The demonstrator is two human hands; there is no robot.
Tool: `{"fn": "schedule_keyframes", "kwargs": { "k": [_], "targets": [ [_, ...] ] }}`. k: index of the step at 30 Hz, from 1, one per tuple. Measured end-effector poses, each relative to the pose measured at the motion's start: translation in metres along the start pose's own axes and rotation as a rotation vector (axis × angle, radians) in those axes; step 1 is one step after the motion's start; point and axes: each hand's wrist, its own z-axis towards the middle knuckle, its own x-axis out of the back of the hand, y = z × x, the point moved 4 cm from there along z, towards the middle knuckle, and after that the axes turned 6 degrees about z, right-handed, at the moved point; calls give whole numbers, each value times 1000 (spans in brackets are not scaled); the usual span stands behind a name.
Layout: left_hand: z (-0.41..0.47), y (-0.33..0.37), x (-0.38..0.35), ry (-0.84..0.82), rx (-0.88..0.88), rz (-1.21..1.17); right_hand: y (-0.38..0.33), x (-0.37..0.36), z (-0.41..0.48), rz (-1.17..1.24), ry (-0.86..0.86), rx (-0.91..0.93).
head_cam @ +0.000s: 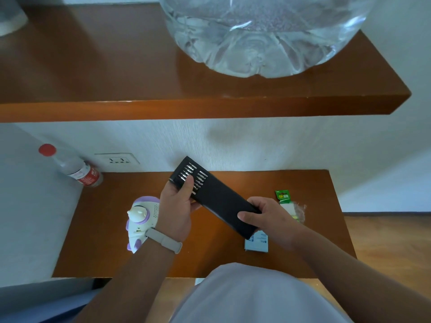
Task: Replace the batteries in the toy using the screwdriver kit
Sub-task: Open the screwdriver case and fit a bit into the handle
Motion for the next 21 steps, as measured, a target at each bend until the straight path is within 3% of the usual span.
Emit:
{"fn": "schedule_keyframes", "kwargs": {
  "k": [5, 10, 14, 21],
  "targets": [
    [27, 22, 44, 163, -28, -65, 21, 36, -24, -75, 61, -107],
    [32, 19, 59, 109, -49, 35, 34, 65, -42, -176, 172, -162],
    [23, -3, 49, 68, 27, 19, 41, 47, -30, -189, 177, -154],
    [15, -23, 62, 64, 128, 17, 50, 15, 8, -472, 281, -57]
  ]
}}
